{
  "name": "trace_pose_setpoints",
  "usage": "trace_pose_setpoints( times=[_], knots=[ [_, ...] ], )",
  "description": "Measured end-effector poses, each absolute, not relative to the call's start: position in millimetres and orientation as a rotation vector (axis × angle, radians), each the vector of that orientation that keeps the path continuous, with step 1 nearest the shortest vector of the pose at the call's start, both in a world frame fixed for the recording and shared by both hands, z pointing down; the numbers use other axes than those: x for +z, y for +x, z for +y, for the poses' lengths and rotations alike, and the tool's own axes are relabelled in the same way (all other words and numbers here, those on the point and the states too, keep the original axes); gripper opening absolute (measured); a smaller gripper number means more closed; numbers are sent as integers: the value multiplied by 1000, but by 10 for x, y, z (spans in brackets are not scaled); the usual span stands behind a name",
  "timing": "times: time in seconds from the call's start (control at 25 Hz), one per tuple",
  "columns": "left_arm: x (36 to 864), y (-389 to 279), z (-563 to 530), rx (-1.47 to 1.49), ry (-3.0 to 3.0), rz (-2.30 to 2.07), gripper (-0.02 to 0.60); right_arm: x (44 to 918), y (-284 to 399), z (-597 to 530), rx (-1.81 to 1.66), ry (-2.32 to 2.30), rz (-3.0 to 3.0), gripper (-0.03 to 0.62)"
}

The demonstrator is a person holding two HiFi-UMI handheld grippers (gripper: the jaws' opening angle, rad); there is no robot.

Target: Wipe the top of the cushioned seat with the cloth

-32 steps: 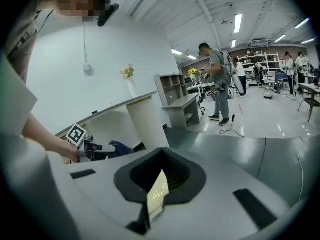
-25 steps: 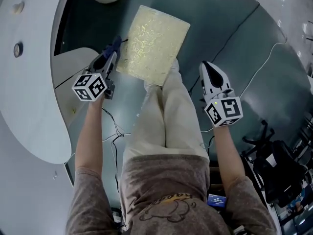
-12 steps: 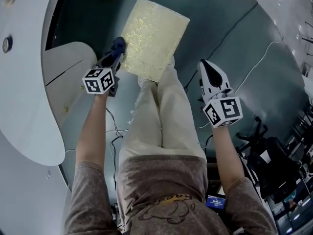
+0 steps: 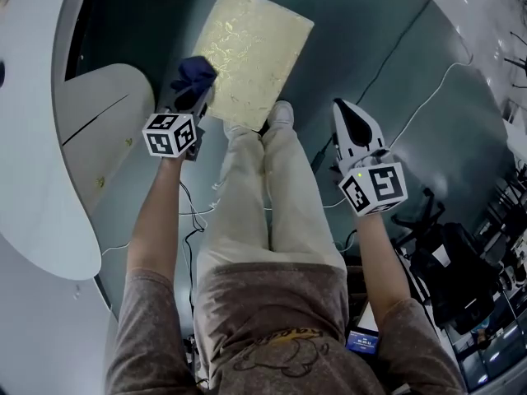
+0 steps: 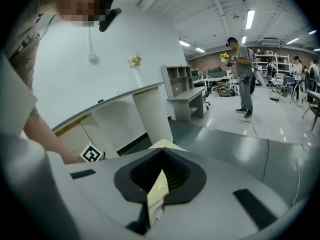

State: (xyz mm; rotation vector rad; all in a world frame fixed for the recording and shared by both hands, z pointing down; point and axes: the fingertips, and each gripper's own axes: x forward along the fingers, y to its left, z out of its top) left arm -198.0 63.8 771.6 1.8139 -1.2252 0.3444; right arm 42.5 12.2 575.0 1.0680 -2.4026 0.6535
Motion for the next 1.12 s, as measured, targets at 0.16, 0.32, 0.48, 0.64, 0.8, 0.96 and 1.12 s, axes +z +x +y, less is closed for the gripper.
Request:
trace_pose_setpoints(
  times=[0.16, 0.32, 0.48, 0.64, 0.8, 0.96, 1.12],
  knots=[
    [7723, -1779, 735, 353, 1851, -1174, 89, 5788, 384, 140, 650, 1045, -2410, 5],
    [7728, -1594, 801, 348, 1864, -1133, 89, 5812, 365, 132, 654, 1033, -2418, 5],
    [7719, -1374, 876, 339, 1860, -1100, 89, 5816, 412, 125, 665, 1032, -2419, 5],
    [7708, -1141, 984, 334, 1854, -1075, 89, 5801, 502, 152, 671, 1036, -2426, 5],
    [7700, -985, 1020, 316, 1846, -1065, 90, 5809, 584, 162, 682, 1048, -2424, 5],
    [7693, -822, 1053, 317, 1849, -1044, 89, 5827, 682, 195, 695, 1058, -2416, 5],
    [7705, -668, 1103, 323, 1856, -1012, 89, 5854, 764, 223, 699, 1062, -2421, 5]
  ],
)
